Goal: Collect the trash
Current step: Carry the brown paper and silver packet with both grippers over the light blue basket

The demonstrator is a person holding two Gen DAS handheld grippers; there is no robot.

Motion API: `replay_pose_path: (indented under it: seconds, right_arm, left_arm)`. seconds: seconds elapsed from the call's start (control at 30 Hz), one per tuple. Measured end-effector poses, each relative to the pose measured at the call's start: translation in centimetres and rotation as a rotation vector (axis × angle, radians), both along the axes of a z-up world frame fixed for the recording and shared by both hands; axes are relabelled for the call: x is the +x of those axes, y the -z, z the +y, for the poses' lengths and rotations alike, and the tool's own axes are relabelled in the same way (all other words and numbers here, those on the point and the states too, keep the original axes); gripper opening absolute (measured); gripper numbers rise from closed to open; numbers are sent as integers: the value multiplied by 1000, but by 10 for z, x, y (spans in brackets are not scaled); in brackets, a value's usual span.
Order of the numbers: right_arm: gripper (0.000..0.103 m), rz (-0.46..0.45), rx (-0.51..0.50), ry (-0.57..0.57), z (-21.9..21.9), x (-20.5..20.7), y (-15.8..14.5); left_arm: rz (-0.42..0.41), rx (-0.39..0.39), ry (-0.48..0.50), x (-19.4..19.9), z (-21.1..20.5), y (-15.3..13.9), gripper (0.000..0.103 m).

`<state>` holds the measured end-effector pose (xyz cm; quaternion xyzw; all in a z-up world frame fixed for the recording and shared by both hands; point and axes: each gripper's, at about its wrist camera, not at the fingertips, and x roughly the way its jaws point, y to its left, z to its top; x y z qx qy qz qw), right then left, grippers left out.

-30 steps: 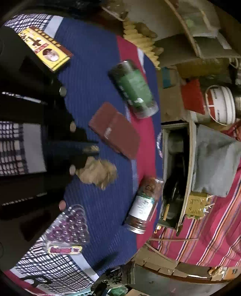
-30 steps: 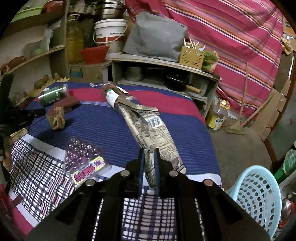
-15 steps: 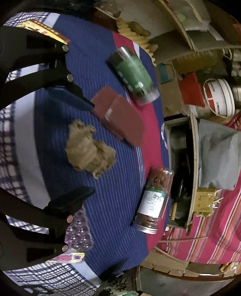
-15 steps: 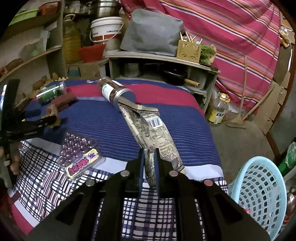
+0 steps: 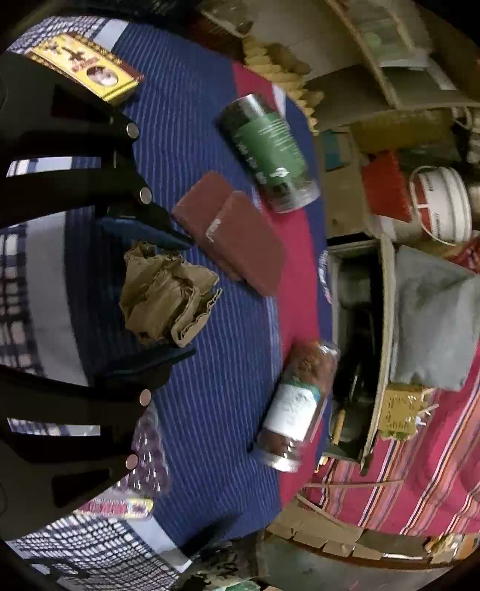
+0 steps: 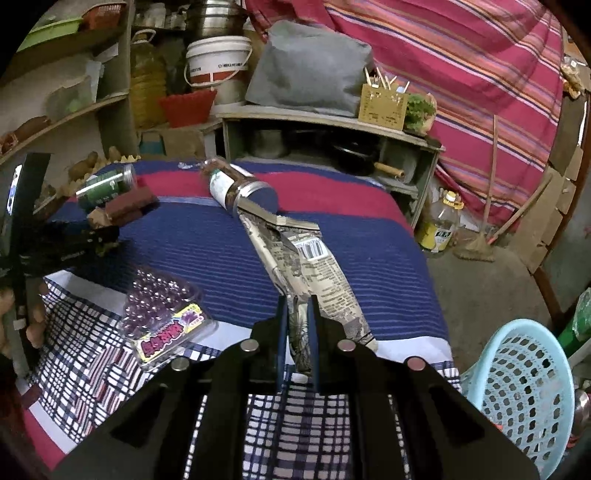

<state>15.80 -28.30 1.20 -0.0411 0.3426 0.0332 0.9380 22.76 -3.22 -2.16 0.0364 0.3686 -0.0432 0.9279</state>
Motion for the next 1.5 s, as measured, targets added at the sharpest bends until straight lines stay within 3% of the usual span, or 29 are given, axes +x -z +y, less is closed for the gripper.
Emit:
replay_pose_path:
  seconds: [0.47, 0.83, 1.5]
  right_arm:
    - [11, -77, -52, 99, -58, -63, -46]
    - [11, -84, -78, 235, -139, -106, -56]
    - [11, -35, 31, 366, -227, -140, -2]
  left_arm:
    - [-135, -39, 116, -61, -87, -63, 51]
    - [-162, -35, 229, -91, -168, -64, 51]
    - [-148, 28, 498, -130, -313, -25, 51]
